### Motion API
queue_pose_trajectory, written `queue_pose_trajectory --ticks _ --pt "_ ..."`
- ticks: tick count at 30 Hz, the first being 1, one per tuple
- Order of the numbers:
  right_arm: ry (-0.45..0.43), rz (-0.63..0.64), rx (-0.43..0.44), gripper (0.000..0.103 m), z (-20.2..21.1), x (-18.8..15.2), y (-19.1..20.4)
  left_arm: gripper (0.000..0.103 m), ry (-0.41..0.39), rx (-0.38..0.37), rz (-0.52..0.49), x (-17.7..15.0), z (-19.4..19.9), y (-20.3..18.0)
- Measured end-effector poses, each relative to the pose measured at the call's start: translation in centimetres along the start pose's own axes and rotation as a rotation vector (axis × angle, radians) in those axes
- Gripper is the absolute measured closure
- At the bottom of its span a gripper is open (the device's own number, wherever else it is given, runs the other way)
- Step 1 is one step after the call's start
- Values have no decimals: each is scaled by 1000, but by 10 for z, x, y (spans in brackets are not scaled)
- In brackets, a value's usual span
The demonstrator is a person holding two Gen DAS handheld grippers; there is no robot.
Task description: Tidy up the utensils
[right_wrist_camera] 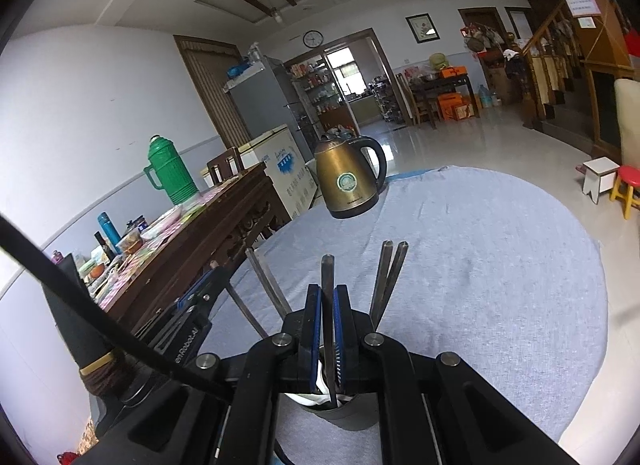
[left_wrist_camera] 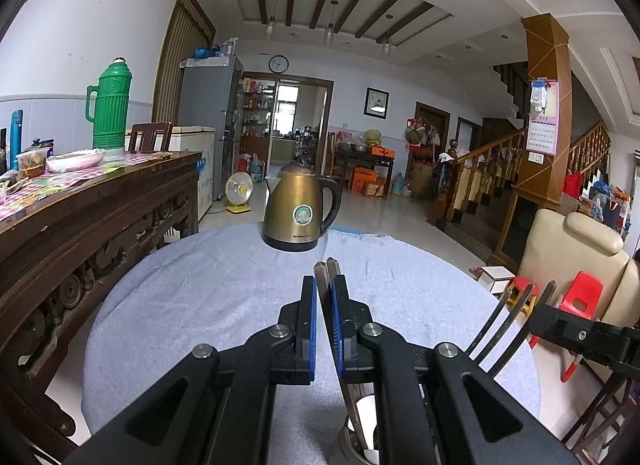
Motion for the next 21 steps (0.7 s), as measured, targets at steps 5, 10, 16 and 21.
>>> queue_pose_trajectory --ticks 5,10,16,21 --pt "6 -6 -6 96 -5 0 -2 95 11 -1 1 -2 -2 0" --pt "19 -22 -22 96 -14 1 -7 95 33 1 1 -4 -6 2" --pt "32 -42 -46 95 -24 0 -18 95 43 10 -8 -5 -8 4" --pt "41 -66 -52 94 -31 2 -27 95 47 15 -16 -6 -7 2"
Point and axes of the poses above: each gripper's, at about its wrist camera, not at the fingertips, and z roughly against the way its jaws point, y to its left, x to its top, the point moved 10 cm from there along -z, roughly the way its jaws point, and after that the axes turned 2 degrees about -x, right-handed, at the moved point
